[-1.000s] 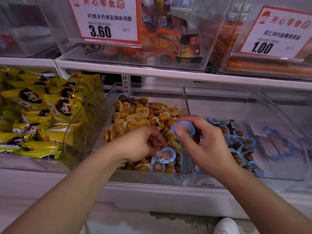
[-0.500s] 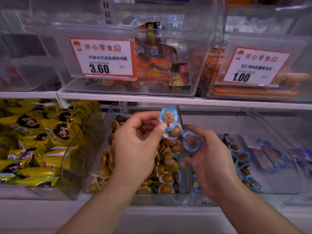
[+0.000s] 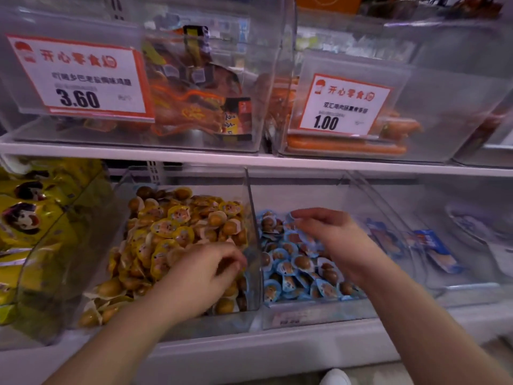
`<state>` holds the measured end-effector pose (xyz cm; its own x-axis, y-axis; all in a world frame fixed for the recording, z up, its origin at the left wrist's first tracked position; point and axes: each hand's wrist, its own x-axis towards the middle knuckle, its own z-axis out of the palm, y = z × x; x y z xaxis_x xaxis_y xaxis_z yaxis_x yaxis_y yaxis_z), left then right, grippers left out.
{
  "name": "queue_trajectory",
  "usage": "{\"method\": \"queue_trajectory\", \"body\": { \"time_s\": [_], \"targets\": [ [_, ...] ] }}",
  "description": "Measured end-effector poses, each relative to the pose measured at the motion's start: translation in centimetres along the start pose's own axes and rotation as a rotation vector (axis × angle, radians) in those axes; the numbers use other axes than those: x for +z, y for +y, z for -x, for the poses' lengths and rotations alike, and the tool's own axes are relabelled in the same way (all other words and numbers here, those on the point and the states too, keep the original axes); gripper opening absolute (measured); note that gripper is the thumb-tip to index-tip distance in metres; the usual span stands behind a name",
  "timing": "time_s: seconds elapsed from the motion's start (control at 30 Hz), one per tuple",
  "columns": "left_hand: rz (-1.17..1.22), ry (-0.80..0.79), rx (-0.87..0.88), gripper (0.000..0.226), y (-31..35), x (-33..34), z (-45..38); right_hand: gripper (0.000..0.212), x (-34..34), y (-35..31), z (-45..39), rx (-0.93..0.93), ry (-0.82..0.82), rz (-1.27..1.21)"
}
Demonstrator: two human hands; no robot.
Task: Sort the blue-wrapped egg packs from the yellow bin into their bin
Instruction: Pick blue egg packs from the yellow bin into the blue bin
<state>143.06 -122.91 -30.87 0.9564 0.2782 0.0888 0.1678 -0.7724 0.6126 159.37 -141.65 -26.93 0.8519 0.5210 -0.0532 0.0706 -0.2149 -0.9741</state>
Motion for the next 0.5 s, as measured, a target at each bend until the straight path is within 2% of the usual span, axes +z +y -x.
{"method": "queue_trajectory", "body": {
  "time_s": [0.07, 0.13, 0.23, 0.37, 0.5],
  "targets": [
    [-0.121, -0.175, 0.000, 0.012, -0.7, 0.9, -0.3, 0.010, -2.1, 1.3, -0.7, 0.004, 0.024, 0.218],
    [-0.168, -0.250, -0.005, 0.020, -0.9, 1.0, -0.7, 0.007, -3.4, 2.2, -1.0, -0.062, 0.157, 0.389],
    [-0.358, -0.338, 0.018, 0.052, -1.1, 1.0, -1.6, 0.012, -2.4, 2.2, -0.7, -0.179, 0.263, 0.347],
    [-0.550, -0.312, 0.046, 0.048, -1.0, 2.0, -2.0, 0.012, 2.0, 2.0, 0.6, -0.304, 0.065, 0.270],
    [-0.559, -0.172, 0.066, 0.044, -1.6, 1.4, -2.2, 0.012, 4.5, 2.0, 1.6, -0.376, -0.049, 0.327]
  ]
}}
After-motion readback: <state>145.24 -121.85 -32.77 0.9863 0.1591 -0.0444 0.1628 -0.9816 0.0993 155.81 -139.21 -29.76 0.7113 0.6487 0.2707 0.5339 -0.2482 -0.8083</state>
